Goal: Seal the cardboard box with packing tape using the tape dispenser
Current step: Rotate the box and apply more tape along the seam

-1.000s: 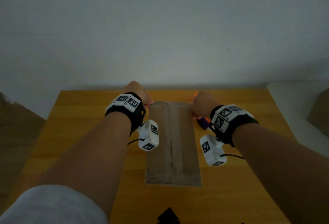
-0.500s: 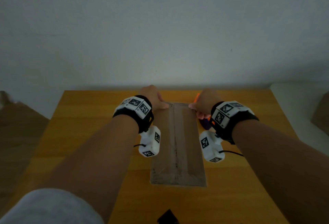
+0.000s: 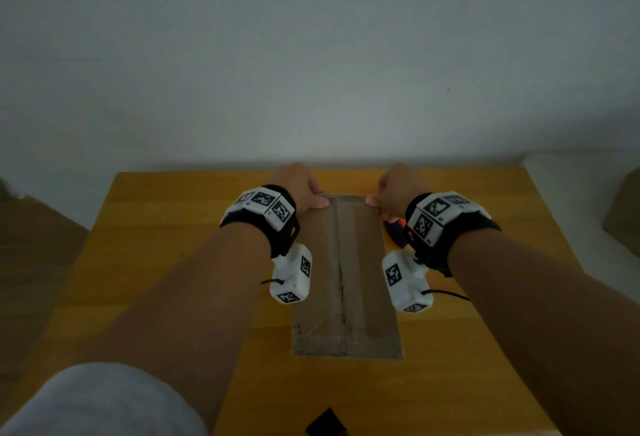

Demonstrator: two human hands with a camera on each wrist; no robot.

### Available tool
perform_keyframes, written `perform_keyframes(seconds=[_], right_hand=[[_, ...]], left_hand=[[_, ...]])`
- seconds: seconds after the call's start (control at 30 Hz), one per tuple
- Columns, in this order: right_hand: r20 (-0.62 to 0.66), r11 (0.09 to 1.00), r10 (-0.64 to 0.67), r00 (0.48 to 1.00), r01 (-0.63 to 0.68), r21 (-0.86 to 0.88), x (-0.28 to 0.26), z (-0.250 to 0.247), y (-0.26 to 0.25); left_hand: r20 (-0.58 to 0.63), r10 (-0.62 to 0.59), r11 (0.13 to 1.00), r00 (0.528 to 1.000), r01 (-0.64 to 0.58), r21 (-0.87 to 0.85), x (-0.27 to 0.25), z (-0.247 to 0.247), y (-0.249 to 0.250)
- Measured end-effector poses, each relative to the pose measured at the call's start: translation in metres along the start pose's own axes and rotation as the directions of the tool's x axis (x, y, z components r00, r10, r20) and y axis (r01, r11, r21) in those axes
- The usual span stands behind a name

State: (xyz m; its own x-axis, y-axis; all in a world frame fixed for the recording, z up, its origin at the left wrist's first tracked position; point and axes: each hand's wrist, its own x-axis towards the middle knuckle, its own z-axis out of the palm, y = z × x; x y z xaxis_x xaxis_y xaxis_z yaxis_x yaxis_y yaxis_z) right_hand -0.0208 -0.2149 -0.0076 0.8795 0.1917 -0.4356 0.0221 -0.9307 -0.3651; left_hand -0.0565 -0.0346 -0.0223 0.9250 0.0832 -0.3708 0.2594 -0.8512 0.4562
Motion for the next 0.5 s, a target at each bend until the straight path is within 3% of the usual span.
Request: perform_keyframes(seconds=[0.13, 0.27, 0.4, 0.5], right_hand=[[0.034, 0.997, 0.008, 0.999, -0.011, 0.081, -0.005, -0.002, 0.002], [0.165, 0.982, 0.085, 0.983, -0.111, 0.155, -0.011, -0.005, 0.006], [0.153, 0.962, 0.128, 0.98, -0.16, 0.221, -0.022, -0.017, 0.015], [0.121, 0.961, 0.157, 0.98, -0.179, 0.21, -0.029, -0.025, 0.022]], left_hand=[[-0.02, -0.003, 1.0, 1.0, 0.004, 0.026, -0.003, -0.002, 0.003], [-0.011, -0.065, 0.993, 0.998, 0.066, 0.098, -0.003, -0.005, 0.008], [-0.202, -0.223, 0.942, 0.954, 0.264, 0.206, -0.011, -0.019, 0.0], [-0.218, -0.232, 0.945, 0.948, 0.273, 0.18, -0.013, -0.026, -0.011]])
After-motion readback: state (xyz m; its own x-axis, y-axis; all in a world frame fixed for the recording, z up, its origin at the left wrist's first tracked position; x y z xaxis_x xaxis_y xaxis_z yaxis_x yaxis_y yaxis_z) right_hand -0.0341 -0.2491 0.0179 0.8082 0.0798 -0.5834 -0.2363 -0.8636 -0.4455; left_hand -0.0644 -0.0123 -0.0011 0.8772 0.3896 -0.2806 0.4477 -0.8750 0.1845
